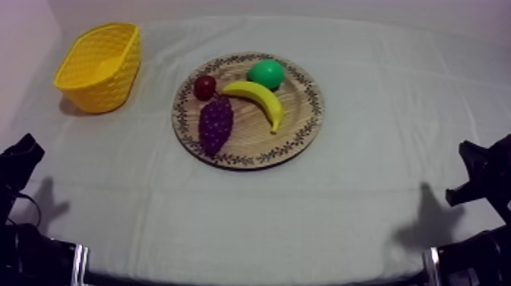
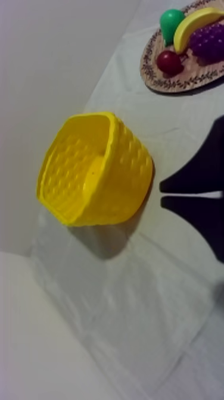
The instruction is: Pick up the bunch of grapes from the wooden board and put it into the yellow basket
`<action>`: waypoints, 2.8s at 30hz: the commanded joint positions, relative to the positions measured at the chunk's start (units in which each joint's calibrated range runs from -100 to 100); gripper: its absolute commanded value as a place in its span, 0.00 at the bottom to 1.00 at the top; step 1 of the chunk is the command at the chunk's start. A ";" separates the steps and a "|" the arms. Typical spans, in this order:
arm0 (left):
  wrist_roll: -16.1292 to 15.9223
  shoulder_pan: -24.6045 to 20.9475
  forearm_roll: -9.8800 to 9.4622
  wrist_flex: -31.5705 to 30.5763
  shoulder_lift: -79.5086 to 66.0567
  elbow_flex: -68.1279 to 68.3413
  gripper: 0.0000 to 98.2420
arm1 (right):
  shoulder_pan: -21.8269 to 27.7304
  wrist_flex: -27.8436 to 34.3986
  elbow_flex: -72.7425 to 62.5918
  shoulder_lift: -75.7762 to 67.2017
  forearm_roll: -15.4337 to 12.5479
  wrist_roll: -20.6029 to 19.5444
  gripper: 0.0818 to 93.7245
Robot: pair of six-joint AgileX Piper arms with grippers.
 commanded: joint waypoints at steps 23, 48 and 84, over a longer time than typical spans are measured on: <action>0.08 10.40 -0.09 5.04 -0.09 -2.13 0.00 | -0.01 -0.01 0.00 0.00 -0.01 0.00 0.00; -1.35 17.61 6.64 34.03 41.79 -42.31 0.00 | -0.01 -0.01 0.00 0.00 -0.01 0.01 0.00; 16.65 40.04 1.41 54.85 91.93 -81.90 0.00 | -0.01 -0.01 0.00 0.00 -0.01 0.01 0.00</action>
